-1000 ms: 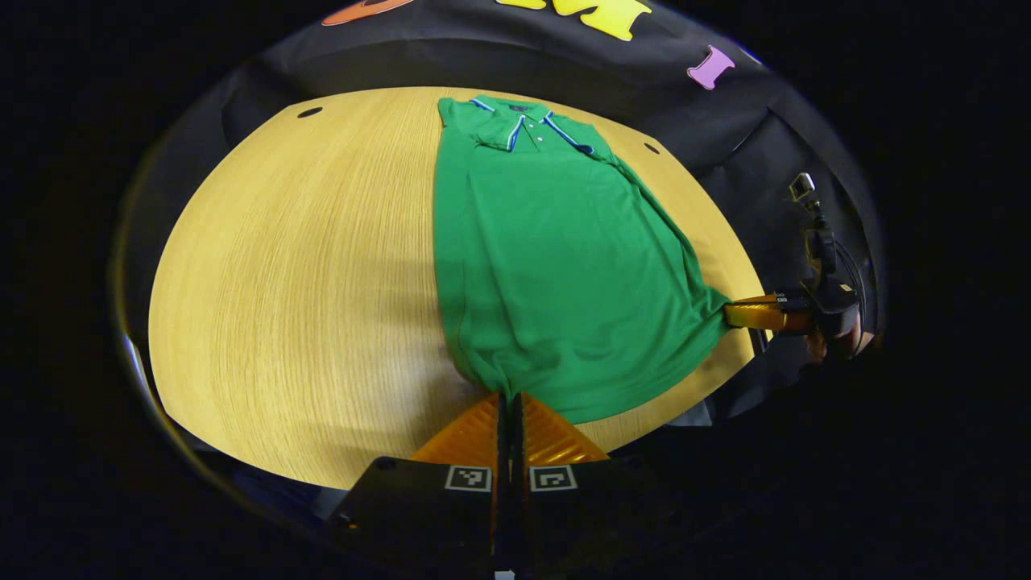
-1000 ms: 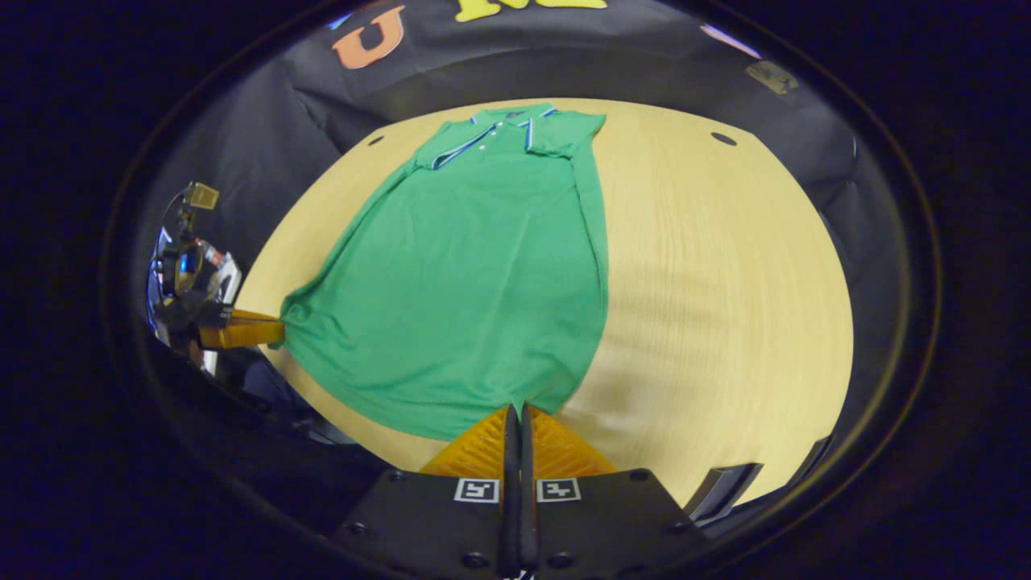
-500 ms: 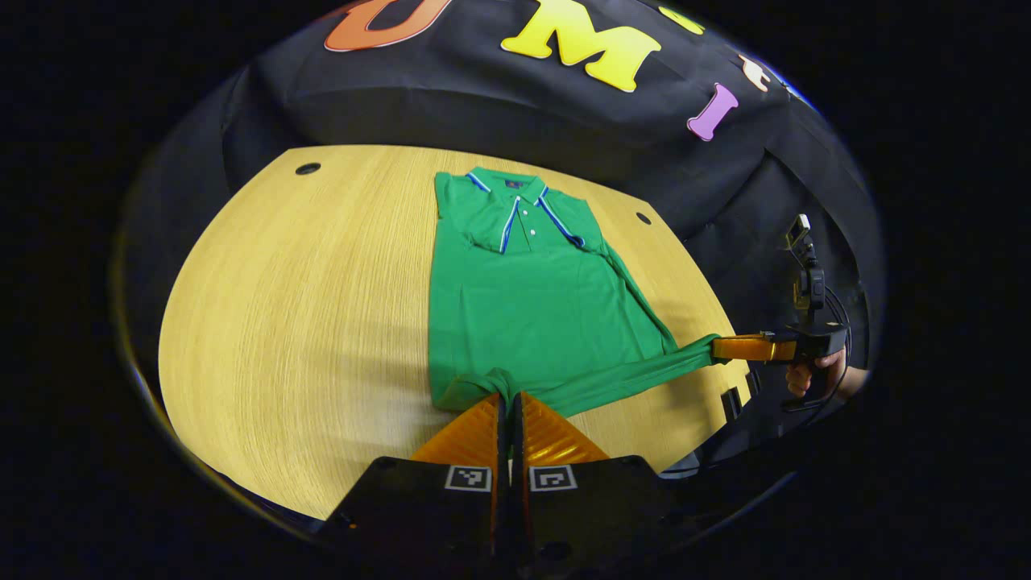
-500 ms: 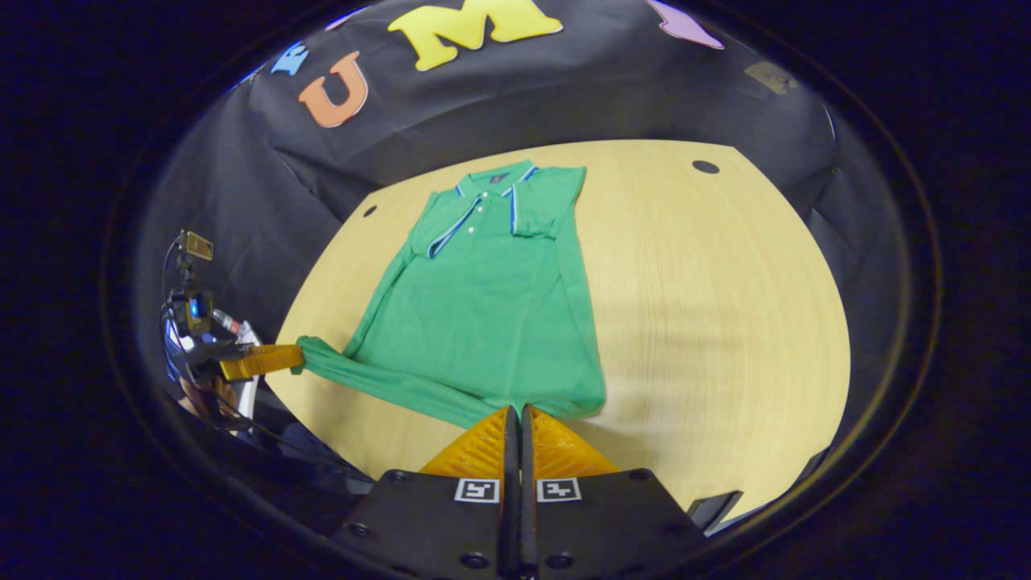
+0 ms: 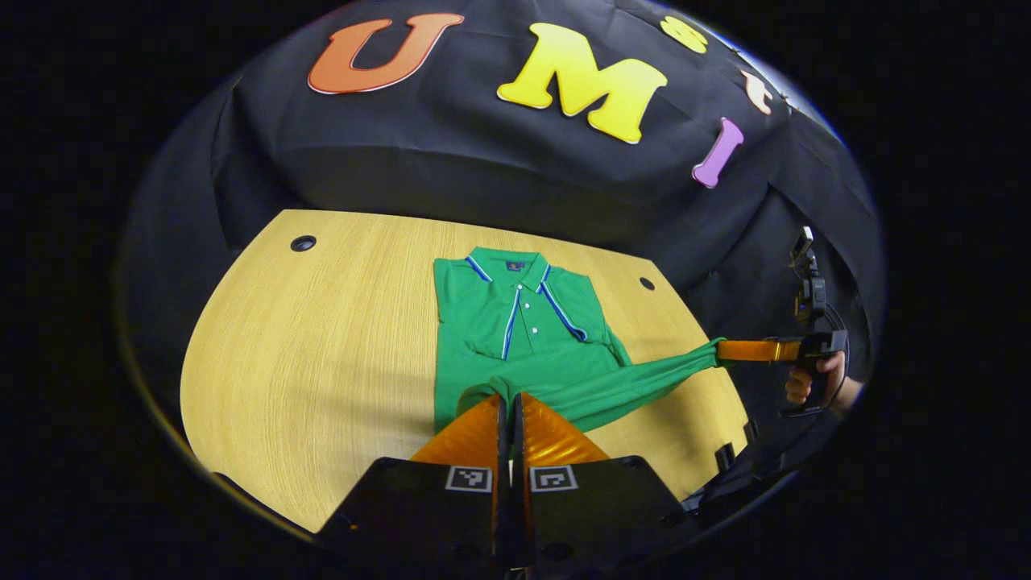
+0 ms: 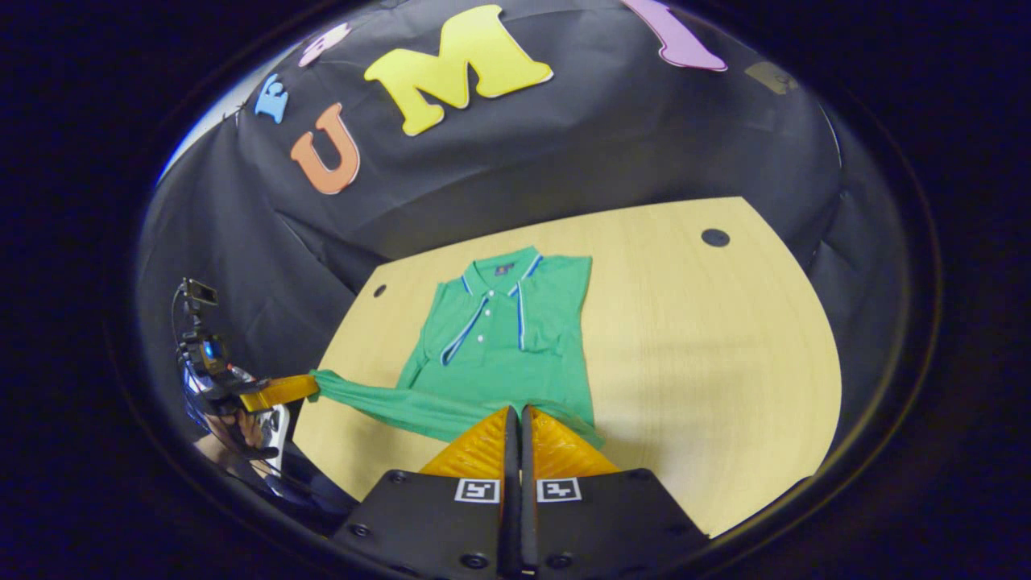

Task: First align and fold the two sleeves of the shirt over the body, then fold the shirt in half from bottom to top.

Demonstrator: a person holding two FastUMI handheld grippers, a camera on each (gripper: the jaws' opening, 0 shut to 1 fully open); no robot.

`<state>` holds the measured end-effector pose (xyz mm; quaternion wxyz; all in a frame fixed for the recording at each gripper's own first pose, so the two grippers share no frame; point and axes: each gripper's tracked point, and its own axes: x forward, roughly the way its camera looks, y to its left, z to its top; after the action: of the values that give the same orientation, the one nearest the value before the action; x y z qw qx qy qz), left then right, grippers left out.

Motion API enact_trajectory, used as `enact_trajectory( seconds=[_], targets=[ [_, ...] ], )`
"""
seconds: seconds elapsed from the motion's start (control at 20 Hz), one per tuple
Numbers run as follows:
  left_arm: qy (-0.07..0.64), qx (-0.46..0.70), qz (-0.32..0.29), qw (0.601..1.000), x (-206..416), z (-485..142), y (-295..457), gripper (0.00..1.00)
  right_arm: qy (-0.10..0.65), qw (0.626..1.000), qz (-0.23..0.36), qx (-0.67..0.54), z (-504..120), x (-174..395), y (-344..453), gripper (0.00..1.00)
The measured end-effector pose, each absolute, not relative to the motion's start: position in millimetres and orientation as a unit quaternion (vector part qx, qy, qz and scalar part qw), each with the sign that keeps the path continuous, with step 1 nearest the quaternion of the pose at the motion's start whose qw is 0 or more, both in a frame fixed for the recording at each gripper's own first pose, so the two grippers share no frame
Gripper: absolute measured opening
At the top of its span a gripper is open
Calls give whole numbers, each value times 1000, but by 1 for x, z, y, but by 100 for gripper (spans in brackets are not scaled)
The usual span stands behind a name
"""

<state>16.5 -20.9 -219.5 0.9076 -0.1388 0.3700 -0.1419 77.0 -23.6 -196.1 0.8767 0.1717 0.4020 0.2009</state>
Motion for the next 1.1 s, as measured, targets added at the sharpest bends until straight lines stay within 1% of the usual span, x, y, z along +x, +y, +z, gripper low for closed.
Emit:
enact_trajectory(
  seconds=[0.05,0.1,0.15,0.2,0.3,0.35,0.45,0.5,0.55,0.7,0.85,0.9,0.95,1.0,1.05,1.1],
  targets=[
    [364,-145,-140,909,28,-213,-20,3,395,880,200,174,-189,90,-25,2],
    [356,-147,-138,913,40,-207,-18,3,390,881,200,175,-183,103,-25,0],
    [347,-146,-136,916,53,-199,-16,3,386,883,202,175,-177,114,-25,2],
    [341,-149,-137,918,65,-192,-14,3,382,885,202,174,-173,126,-24,0],
    [330,-160,-135,920,93,-177,-13,3,373,886,206,183,-162,151,-19,0],
    [327,-166,-132,921,105,-172,-11,3,369,887,207,184,-158,164,-16,2],
    [318,-170,-129,924,130,-164,-6,3,360,892,206,181,-155,189,-12,2],
    [313,-168,-127,926,144,-166,-4,3,357,894,203,178,-155,202,-10,0],
    [311,-167,-125,927,156,-167,-1,3,356,895,202,179,-156,212,-7,2],
    [296,-173,-115,932,193,-173,6,3,343,903,188,176,-165,246,-1,2],
    [285,-183,-102,935,226,-192,7,3,321,914,178,175,-174,278,6,2],
    [282,-182,-97,937,237,-201,6,7,312,918,173,172,-178,290,8,2],
    [281,-183,-92,938,248,-211,5,3,302,922,170,170,-182,302,10,2],
    [281,-185,-87,938,257,-222,6,3,294,926,169,165,-191,314,10,2],
    [280,-189,-81,938,266,-234,6,3,288,930,166,157,-200,326,12,0],
    [279,-194,-78,937,274,-244,5,3,284,933,164,152,-210,336,14,2]
  ],
)
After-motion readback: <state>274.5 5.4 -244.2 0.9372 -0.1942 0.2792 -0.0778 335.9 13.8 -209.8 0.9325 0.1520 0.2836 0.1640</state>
